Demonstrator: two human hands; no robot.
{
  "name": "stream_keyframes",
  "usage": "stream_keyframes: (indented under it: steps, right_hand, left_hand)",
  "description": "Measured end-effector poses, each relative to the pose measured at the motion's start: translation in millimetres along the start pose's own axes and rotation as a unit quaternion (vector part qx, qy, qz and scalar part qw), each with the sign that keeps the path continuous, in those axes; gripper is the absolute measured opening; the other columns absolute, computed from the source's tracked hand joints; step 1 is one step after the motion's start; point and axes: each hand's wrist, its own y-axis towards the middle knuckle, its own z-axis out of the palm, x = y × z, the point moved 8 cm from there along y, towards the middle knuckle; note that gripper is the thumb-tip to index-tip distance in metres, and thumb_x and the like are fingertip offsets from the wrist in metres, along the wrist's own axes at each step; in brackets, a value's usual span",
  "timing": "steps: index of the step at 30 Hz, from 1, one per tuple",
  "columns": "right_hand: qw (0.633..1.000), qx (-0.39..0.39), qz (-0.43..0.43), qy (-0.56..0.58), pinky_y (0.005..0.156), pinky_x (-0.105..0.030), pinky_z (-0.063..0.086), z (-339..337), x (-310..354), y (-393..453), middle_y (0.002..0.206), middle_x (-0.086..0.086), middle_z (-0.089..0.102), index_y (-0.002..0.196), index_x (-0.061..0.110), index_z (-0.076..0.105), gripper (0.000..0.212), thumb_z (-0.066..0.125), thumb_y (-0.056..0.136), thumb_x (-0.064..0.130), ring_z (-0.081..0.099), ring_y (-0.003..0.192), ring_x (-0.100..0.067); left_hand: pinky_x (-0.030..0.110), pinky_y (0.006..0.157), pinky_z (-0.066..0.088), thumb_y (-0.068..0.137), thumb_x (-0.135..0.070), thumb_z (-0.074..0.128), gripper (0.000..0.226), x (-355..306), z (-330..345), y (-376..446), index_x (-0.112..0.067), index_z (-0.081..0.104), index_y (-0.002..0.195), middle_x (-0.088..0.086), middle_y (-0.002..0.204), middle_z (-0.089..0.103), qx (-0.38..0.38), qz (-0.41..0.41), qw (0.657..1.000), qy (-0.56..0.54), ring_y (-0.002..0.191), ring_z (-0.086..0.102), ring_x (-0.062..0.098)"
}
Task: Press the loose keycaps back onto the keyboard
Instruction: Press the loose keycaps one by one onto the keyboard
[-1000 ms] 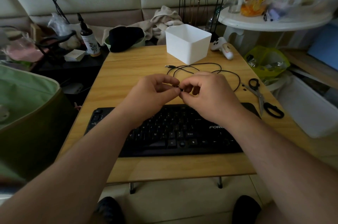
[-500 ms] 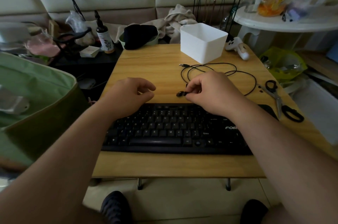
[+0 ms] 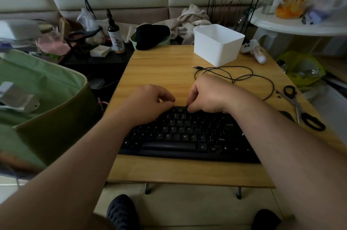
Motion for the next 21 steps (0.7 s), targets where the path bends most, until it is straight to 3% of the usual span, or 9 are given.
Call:
stream_keyframes:
  steps: [9,17,21]
  right_hand:
    - [0.999,0.042,0.017,-0.011,0.064,-0.024,0.046,5.4,3.4,4.9,0.087,0.008,0.071,0.083,0.028,0.080,0.012,0.089,0.078,0.023,0.063,0.083,-0.010]
    - [0.998,0.053,0.023,-0.022,0.064,-0.025,0.045,8.0,10.1,6.5,0.087,0.007,0.071,0.079,0.029,0.077,0.016,0.089,0.077,0.019,0.064,0.083,-0.012]
    - [0.998,0.047,0.023,-0.022,0.064,-0.026,0.048,8.7,7.6,7.6,0.086,0.006,0.071,0.077,0.029,0.076,0.015,0.086,0.079,0.018,0.065,0.084,-0.014]
  left_hand:
    - [0.018,0.075,0.043,0.097,-0.039,0.068,0.017,-6.0,8.7,2.5,-0.037,0.076,0.113,-0.025,0.095,0.062,0.008,0.005,1.000,-0.006,0.094,0.059,-0.005]
    - [0.025,0.080,0.054,0.091,-0.045,0.073,0.013,-14.5,19.1,2.1,-0.037,0.077,0.100,-0.019,0.095,0.072,0.005,-0.003,1.000,-0.030,0.095,0.064,-0.001]
    - [0.026,0.074,0.057,0.087,-0.041,0.078,0.006,-12.7,20.4,3.3,-0.036,0.077,0.089,-0.015,0.089,0.074,0.003,-0.029,0.997,-0.067,0.088,0.068,0.002]
